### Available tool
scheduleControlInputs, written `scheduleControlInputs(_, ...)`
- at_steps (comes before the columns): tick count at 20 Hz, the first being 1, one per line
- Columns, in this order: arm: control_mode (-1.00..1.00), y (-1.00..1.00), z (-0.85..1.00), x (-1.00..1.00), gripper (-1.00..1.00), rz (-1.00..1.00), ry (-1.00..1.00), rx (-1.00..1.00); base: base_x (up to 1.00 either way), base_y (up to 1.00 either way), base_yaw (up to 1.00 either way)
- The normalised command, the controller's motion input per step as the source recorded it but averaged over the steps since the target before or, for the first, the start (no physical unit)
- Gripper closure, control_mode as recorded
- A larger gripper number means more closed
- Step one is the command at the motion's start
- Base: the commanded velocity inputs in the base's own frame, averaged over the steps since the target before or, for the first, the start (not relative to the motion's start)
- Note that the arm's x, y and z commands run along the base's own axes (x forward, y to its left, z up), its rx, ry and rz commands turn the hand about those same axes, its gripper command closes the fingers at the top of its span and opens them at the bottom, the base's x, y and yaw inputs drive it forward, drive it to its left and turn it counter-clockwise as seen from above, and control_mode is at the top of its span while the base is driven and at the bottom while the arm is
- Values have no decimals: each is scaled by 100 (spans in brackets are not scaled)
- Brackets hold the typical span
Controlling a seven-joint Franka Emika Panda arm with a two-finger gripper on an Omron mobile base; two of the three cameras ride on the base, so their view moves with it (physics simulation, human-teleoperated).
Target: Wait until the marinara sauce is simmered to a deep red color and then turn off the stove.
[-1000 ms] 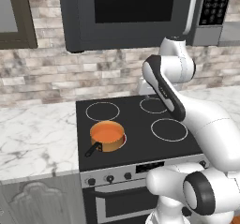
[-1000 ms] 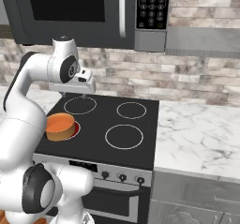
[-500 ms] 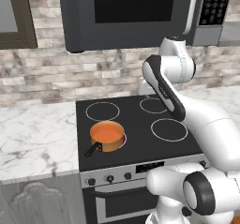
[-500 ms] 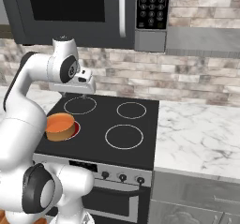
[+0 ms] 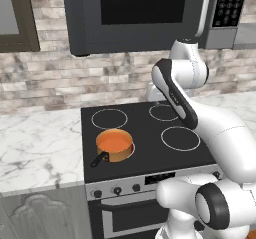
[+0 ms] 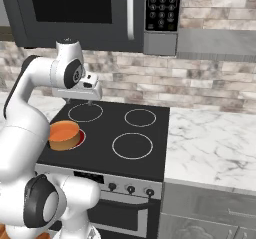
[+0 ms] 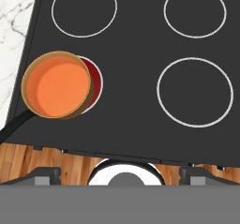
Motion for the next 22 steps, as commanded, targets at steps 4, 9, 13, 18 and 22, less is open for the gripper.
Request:
scheduleControlInputs(4, -100, 0, 0, 0, -100, 0, 0, 0, 0, 0, 0)
scheduleControlInputs(9, -100, 0, 0, 0, -100, 0, 0, 0, 0, 0, 0)
scheduleControlInputs(13, -100, 0, 0, 0, -100, 0, 0, 0, 0, 0, 0)
scheduleControlInputs(18, -100, 0, 0, 0, -100, 0, 0, 0, 0, 0, 0)
scheduleControlInputs(22, -100, 0, 0, 0, -100, 0, 0, 0, 0, 0, 0)
